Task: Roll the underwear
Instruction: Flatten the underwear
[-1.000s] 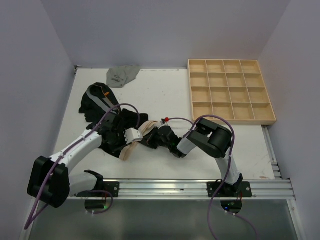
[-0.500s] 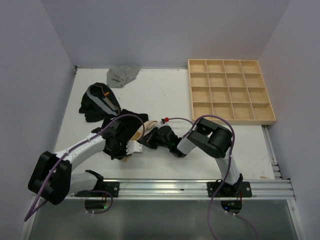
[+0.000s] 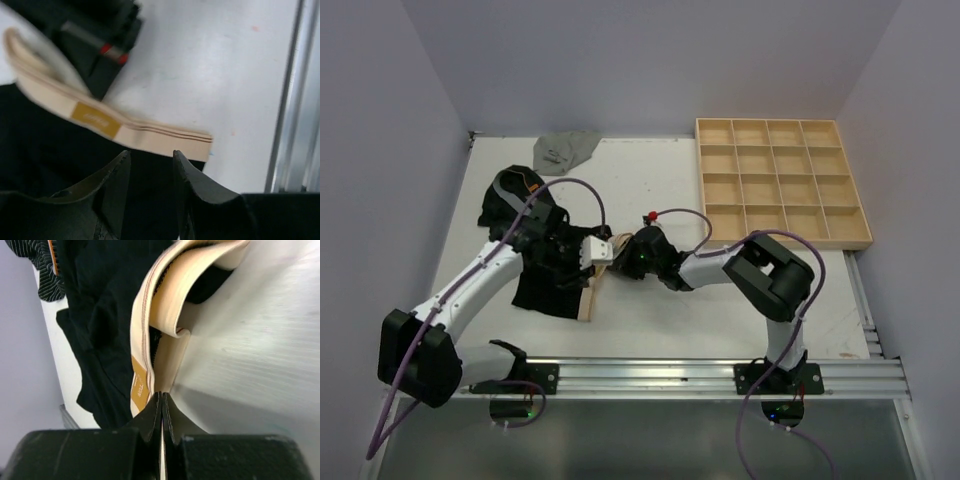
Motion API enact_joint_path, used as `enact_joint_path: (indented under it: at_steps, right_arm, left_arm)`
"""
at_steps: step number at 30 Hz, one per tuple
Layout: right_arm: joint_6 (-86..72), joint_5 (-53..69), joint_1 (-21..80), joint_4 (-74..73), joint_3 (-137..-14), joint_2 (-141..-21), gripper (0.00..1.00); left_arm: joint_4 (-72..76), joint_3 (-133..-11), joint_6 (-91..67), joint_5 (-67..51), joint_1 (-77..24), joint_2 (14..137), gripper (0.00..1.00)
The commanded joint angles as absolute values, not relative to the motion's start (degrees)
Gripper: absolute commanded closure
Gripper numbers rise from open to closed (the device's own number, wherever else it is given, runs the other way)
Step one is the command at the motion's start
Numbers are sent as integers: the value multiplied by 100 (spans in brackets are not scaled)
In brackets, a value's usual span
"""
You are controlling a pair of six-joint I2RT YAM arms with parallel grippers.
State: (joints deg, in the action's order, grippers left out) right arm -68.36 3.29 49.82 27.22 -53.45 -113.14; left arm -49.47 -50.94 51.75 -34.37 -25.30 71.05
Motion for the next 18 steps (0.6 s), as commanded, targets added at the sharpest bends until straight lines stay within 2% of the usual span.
enact_joint_path:
  at_steps: [1, 5, 11, 14, 18]
  right_arm:
    - [-5924, -130, 4843, 1417, -5222, -10374, 100]
    - [-5810, -106, 4834, 1047, -4896, -9810, 94]
    - [-6003, -26, 4825, 906, -4027, -8792, 87]
    - [-6222, 131, 4834, 792, -3561, -8334, 84]
    - [-6381, 27, 4834, 370, -3121, -7246, 76]
  left_arm:
    - [-4772, -5467, 4772, -3430, -1873, 7302, 57]
    - [-4404, -5116, 4895, -2533, -1670, 7795, 62]
    - [-4263, -4597, 5299, -2399, -1757, 8428, 67]
    - [-4263, -4500, 5265, -2417, -2020, 8639, 69]
    - [-3982, -4315, 4844, -2731, -3101, 8780, 70]
